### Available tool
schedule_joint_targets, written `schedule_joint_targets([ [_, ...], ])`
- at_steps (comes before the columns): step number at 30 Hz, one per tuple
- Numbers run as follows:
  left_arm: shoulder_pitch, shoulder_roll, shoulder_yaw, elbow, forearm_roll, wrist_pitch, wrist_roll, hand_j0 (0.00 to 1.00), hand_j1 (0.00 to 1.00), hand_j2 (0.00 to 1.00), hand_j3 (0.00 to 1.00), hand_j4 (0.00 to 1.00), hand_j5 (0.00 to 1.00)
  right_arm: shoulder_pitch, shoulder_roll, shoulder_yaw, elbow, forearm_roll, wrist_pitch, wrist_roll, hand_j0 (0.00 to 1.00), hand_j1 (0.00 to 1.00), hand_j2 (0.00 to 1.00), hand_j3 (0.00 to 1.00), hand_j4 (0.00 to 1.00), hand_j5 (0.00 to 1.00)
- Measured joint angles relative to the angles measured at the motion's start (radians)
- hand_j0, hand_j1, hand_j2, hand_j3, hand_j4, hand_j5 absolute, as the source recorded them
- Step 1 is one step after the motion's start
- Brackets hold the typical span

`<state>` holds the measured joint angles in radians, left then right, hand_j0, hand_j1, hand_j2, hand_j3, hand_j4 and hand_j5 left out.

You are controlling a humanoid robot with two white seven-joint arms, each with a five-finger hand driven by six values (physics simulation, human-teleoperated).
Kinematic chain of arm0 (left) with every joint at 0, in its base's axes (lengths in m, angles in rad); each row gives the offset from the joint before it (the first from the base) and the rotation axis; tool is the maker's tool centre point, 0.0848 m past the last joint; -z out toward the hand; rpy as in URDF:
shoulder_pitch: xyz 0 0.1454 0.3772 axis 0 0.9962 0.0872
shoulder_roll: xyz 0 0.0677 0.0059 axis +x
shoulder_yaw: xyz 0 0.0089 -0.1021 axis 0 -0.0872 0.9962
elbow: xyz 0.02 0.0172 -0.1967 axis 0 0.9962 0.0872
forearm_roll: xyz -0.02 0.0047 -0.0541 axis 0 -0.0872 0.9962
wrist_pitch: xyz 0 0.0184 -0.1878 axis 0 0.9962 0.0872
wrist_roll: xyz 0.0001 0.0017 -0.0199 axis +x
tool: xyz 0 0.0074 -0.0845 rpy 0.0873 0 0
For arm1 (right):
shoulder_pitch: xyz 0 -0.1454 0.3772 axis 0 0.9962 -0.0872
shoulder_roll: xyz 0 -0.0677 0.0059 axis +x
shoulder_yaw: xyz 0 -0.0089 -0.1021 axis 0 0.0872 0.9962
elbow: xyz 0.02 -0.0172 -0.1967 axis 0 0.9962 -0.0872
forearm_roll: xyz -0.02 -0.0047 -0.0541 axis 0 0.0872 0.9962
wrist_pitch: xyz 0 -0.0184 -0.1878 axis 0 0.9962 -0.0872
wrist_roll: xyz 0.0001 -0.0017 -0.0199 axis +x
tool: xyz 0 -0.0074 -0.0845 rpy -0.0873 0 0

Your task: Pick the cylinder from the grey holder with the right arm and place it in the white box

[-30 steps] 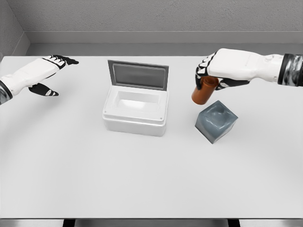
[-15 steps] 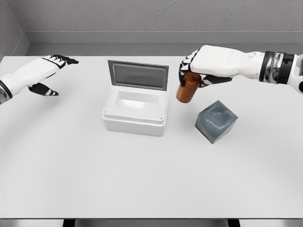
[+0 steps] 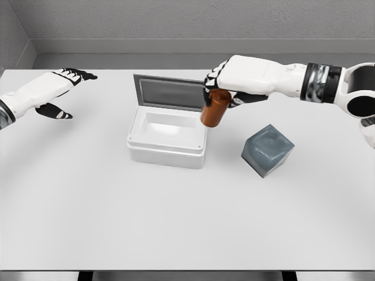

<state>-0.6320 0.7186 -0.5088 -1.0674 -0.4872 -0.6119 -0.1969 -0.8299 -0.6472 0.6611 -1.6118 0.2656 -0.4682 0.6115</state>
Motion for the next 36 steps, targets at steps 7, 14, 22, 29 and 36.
schedule_joint_targets([
  [7, 0.0, 0.0, 0.0, 0.0, -0.001, 0.0, 0.0, 1.0, 1.0, 1.0, 1.0, 1.0, 1.0, -0.006, 0.043, 0.003, 0.018, 0.024, 0.008, 0.0, 0.43, 0.43, 0.43, 0.43, 0.43, 0.43],
  [14, 0.0, 0.0, 0.0, 0.0, -0.001, 0.0, 0.0, 1.0, 1.0, 1.0, 1.0, 1.0, 1.0, -0.009, 0.079, 0.004, 0.048, 0.044, 0.009, 0.0, 0.43, 0.43, 0.43, 0.43, 0.43, 0.43],
  [22, 0.002, 0.0, 0.0, 0.0, -0.001, 0.0, 0.0, 1.0, 1.0, 1.0, 1.0, 1.0, 1.0, -0.028, 0.114, 0.022, 0.081, 0.053, 0.029, 0.0, 1.0, 1.0, 1.0, 1.0, 1.0, 1.0],
  [29, 0.002, 0.0, 0.0, 0.0, -0.001, 0.0, 0.0, 1.0, 1.0, 1.0, 1.0, 1.0, 1.0, -0.026, 0.12, 0.03, 0.082, 0.054, 0.05, 0.0, 1.0, 1.0, 1.0, 1.0, 1.0, 1.0],
  [36, -0.011, -0.001, 0.002, 0.002, 0.006, 0.0, 0.0, 1.0, 1.0, 1.0, 1.0, 1.0, 1.0, -0.006, 0.065, -0.017, -0.012, 0.05, 0.044, 0.0, 1.0, 1.0, 1.0, 1.0, 1.0, 1.0],
])
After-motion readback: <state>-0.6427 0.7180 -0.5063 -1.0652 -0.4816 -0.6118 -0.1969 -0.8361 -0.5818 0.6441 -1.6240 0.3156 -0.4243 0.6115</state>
